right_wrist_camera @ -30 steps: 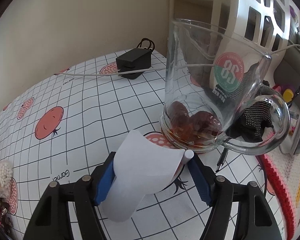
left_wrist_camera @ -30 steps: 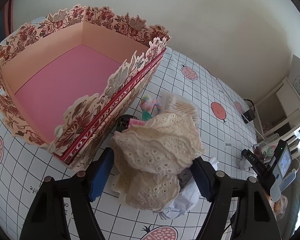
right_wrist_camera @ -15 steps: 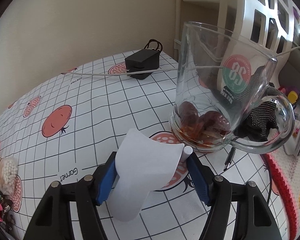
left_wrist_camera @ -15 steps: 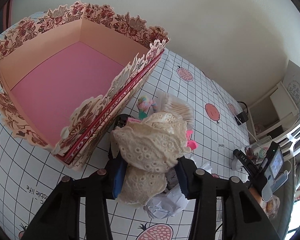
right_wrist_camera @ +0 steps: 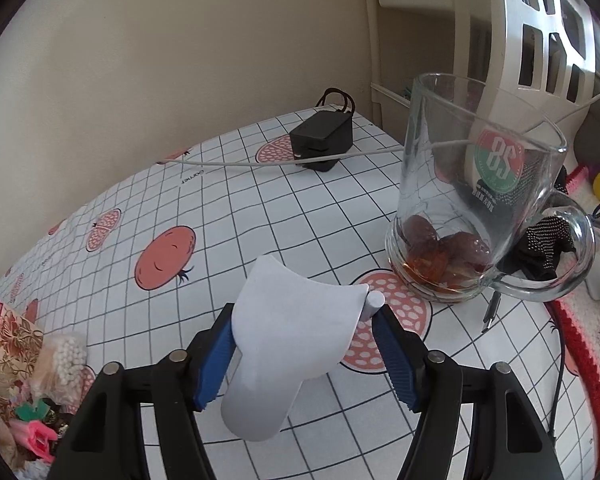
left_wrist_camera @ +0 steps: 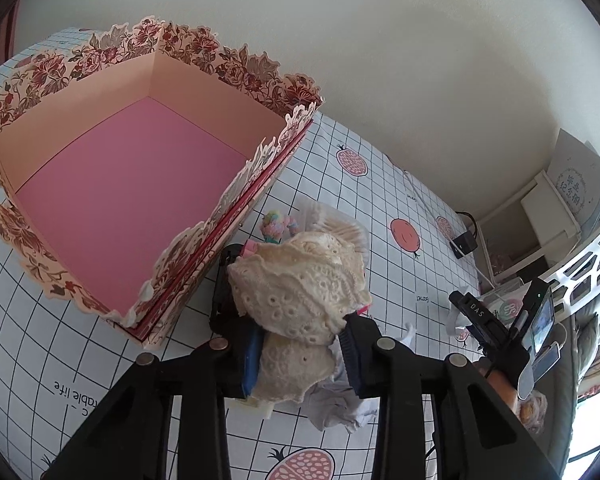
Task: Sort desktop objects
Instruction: 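Lift both held items and carry them over the pink floral box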
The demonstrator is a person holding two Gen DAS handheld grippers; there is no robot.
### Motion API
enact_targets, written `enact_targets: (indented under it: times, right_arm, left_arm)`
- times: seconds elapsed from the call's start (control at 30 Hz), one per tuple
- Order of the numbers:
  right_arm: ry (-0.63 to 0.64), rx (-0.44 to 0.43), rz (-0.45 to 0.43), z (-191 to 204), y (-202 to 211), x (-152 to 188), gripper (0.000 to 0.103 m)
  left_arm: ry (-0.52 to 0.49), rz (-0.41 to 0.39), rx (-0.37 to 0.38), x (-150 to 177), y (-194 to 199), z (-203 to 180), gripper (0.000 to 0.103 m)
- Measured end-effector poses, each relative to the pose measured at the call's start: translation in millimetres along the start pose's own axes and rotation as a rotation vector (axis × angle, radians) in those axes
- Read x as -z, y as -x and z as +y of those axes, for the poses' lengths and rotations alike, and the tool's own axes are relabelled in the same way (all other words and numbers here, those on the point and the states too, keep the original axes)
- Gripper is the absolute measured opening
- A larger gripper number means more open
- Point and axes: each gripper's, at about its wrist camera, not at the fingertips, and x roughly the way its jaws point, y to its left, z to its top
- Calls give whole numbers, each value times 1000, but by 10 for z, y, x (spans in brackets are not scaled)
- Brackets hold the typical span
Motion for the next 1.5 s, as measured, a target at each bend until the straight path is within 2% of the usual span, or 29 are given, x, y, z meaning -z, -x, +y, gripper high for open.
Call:
enact_targets:
  times: [0.4, 0.87, 1.1, 1.5]
  right_arm:
    - [-82, -161, -103, 248, 563, -294, 71]
    - [-110, -348, -226, 693, 1259, -454, 71]
    - [-62, -412, -226, 1070, 1397, -358, 71]
    - [45, -518, -147, 1756, 1440, 25, 71]
  left_arm:
    - [-22, -92, 85, -144, 235, -34, 35]
    - [-68, -302, 213, -263, 731, -30, 35]
    - [-17, -348, 213, -317, 792, 152, 35]
    - [146, -375, 211, -425, 881, 771, 35]
